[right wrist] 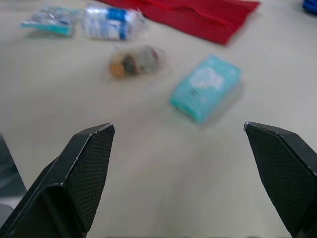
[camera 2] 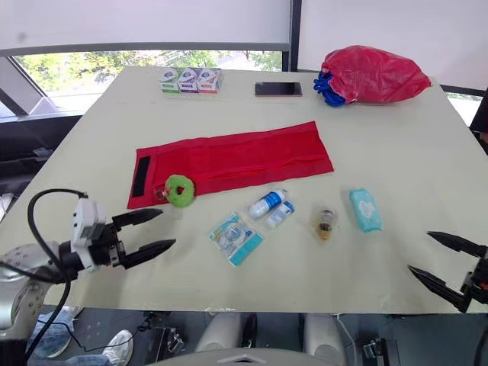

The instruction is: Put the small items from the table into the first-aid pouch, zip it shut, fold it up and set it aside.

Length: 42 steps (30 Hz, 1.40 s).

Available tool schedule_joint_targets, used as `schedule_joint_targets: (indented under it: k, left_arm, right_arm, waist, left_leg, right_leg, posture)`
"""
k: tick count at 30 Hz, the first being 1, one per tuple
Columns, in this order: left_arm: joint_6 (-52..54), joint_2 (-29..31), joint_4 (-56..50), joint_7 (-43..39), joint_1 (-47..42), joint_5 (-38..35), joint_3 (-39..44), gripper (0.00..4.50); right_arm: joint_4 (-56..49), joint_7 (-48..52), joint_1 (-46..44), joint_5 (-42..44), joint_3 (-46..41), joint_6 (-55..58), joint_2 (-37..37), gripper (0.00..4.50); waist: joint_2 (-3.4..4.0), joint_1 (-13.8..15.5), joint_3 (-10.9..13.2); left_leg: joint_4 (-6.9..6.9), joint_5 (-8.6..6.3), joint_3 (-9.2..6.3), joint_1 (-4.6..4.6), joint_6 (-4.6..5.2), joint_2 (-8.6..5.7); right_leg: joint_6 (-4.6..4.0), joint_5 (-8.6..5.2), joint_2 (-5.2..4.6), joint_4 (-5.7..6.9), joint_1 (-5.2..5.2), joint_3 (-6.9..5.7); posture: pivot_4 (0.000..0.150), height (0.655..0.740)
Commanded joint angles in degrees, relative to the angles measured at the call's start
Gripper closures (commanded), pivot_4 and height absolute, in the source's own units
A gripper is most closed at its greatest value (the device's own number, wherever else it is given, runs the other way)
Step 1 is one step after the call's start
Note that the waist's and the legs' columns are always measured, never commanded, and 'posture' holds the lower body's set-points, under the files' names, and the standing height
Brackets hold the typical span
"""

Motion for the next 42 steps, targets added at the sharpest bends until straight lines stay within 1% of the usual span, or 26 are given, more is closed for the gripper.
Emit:
schedule_joint_targets:
  k: [1, 6, 10, 14, 18, 25, 30, 34, 38, 42]
  left_arm:
    - [3.0, 1.3, 0.0, 0.7, -3.8, 0.1, -2.5, 0.0]
    - [6.0, 2.1, 1.6, 1.4, -10.3, 2.8, -8.3, 0.0]
    - [8.4, 2.2, 3.5, 1.1, -15.2, 4.4, -12.6, 0.0]
    - [10.2, 2.3, 4.8, 0.5, -19.0, 6.0, -16.6, 0.0]
    - [13.5, 1.7, 5.2, 0.1, -22.3, 5.6, -19.3, 0.0]
    - [15.9, 2.0, 4.7, -1.3, -24.0, 6.2, -22.9, 0.0]
    - [15.1, 0.9, 4.1, -0.6, -24.6, 8.5, -25.9, 0.0]
    - [14.6, -0.5, 3.1, 2.5, -23.6, 11.5, -28.4, 0.0]
    - [18.9, -2.9, 1.8, 6.8, -23.1, 11.8, -28.8, 0.0]
    - [19.8, -3.2, 0.5, 7.8, -22.4, 12.6, -29.8, 0.0]
  right_arm:
    - [-9.2, -3.3, -0.5, 3.0, 2.4, 3.9, 0.7, 0.04]
    - [-19.5, -8.1, -2.7, 5.3, 6.7, 8.9, 1.1, 0.04]
    - [-25.3, -11.7, -4.8, 6.8, 9.4, 12.1, 1.0, 0.04]
    - [-29.1, -14.4, -6.8, 7.8, 11.0, 14.4, 0.8, 0.04]
    - [-31.7, -16.5, -8.4, 8.4, 11.9, 16.2, 0.6, 0.04]
    - [-33.2, -17.5, -7.9, 7.5, 12.4, 16.9, 0.8, 0.04]
    - [-34.9, -19.2, -9.1, 8.1, 13.6, 17.8, 0.8, 0.04]
    - [-35.2, -19.3, -9.7, 7.6, 14.4, 17.7, 0.4, 0.04]
    - [-34.8, -19.4, -9.9, 7.3, 14.7, 17.6, 0.7, 0.04]
    - [-34.8, -19.5, -10.0, 7.1, 14.8, 17.6, 0.9, 0.04]
  waist:
    - [-0.02, 0.0, 0.0]
    - [-0.03, 0.2, 0.0]
    - [-0.07, 0.1, 0.0]
    - [-0.1, 0.1, 0.0]
    - [-0.19, 0.1, 0.1]
    - [-0.22, 0.1, 0.1]
    - [-0.24, 0.1, 0.1]
    - [-0.28, 0.1, 0.1]
    - [-0.26, 0.2, 0.1]
    - [-0.25, 0.2, 0.1]
  left_leg:
    - [0.0, 0.0, -0.04, -0.02, 0.0, -0.01]
    - [0.03, 0.0, -0.06, -0.02, 0.0, -0.01]
    - [0.04, 0.0, -0.1, -0.04, 0.0, -0.04]
    - [0.01, 0.0, -0.13, -0.08, 0.0, -0.1]
    - [0.04, 0.01, -0.16, -0.09, 0.0, -0.12]
    - [0.04, 0.01, -0.17, -0.09, 0.01, -0.13]
    - [0.05, 0.01, -0.17, -0.09, 0.01, -0.15]
    - [0.07, 0.01, -0.19, -0.1, 0.01, -0.15]
    - [0.08, 0.01, -0.23, -0.09, 0.02, -0.25]
    - [0.12, 0.02, -0.31, -0.09, 0.02, -0.28]
  right_leg:
    - [-0.06, 0.03, 0.0, 0.0, 0.0, -0.02]
    - [-0.01, 0.02, 0.02, 0.01, 0.01, -0.03]
    - [-0.04, 0.03, 0.03, 0.01, 0.01, -0.04]
    - [-0.21, 0.13, 0.03, 0.0, 0.0, -0.04]
    - [-0.19, 0.13, 0.02, 0.01, 0.01, -0.05]
    - [-0.15, 0.1, 0.03, 0.01, 0.01, -0.05]
    - [-0.13, 0.09, 0.03, 0.02, 0.01, -0.04]
    - [-0.14, 0.1, 0.03, 0.03, 0.01, -0.04]
    - [-0.17, 0.12, -0.01, 0.03, 0.04, -0.02]
    - [-0.05, 0.05, 0.0, 0.05, 0.08, -0.02]
  posture:
    - [0.15, 0.74]
    - [0.15, 0.74]
    - [0.15, 0.74]
    - [0.15, 0.74]
    - [0.15, 0.74]
    - [0.15, 0.74]
    - [0.15, 0.74]
    - [0.15, 0.74]
    - [0.15, 0.74]
    - [0.15, 0.74]
